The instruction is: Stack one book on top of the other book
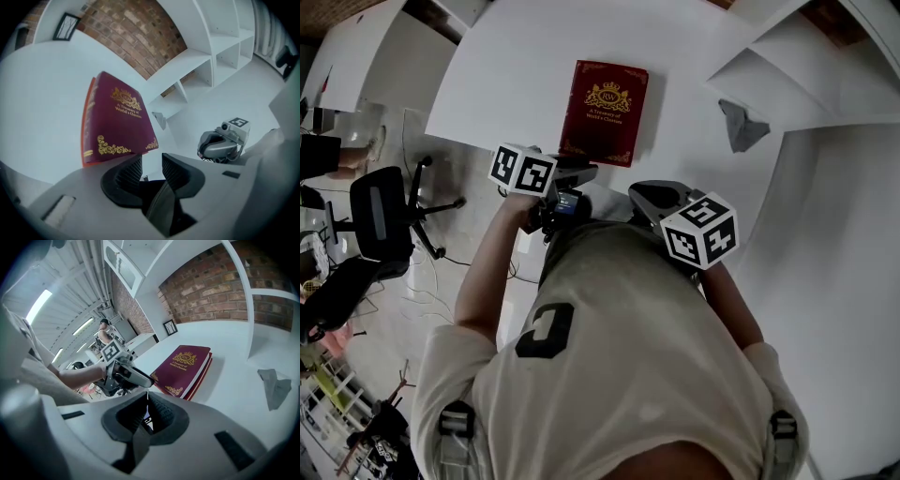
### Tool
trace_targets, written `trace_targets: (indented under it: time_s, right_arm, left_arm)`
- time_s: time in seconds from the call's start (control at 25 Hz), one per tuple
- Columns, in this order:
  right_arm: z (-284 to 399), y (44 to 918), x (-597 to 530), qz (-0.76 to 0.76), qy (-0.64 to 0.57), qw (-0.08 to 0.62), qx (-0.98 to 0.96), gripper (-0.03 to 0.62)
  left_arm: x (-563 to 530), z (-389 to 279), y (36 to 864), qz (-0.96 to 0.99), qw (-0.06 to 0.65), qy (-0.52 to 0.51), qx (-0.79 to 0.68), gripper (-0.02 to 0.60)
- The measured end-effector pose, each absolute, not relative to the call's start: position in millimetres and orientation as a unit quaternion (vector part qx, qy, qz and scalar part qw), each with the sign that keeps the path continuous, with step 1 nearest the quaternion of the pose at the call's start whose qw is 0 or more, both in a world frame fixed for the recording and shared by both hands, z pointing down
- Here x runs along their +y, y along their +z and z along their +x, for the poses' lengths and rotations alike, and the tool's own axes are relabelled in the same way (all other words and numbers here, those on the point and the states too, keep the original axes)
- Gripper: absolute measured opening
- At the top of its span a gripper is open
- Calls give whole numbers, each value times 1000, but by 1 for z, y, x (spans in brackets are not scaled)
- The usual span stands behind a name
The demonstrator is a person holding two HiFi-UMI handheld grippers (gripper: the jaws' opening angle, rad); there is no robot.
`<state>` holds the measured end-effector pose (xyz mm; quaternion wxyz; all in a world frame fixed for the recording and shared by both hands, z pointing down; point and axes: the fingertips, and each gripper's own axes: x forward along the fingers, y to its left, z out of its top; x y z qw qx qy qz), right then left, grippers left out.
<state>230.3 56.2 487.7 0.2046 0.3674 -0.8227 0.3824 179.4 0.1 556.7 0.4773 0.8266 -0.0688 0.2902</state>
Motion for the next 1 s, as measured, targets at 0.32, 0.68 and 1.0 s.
trace_targets:
  time_s: [0.32,0.68,1.0]
  right_arm:
    - [225,480,55,378,364,200,-828,6]
    - [206,467,51,381,325,207,-841,5]
    - [176,462,53,391,305,220,-840,5]
  left_arm:
    - [-38,127,493,878,381,213,-196,37]
    - [-27,107,469,907,301,196,-219,14]
    - [-32,72,459,916,280,173,-229,14]
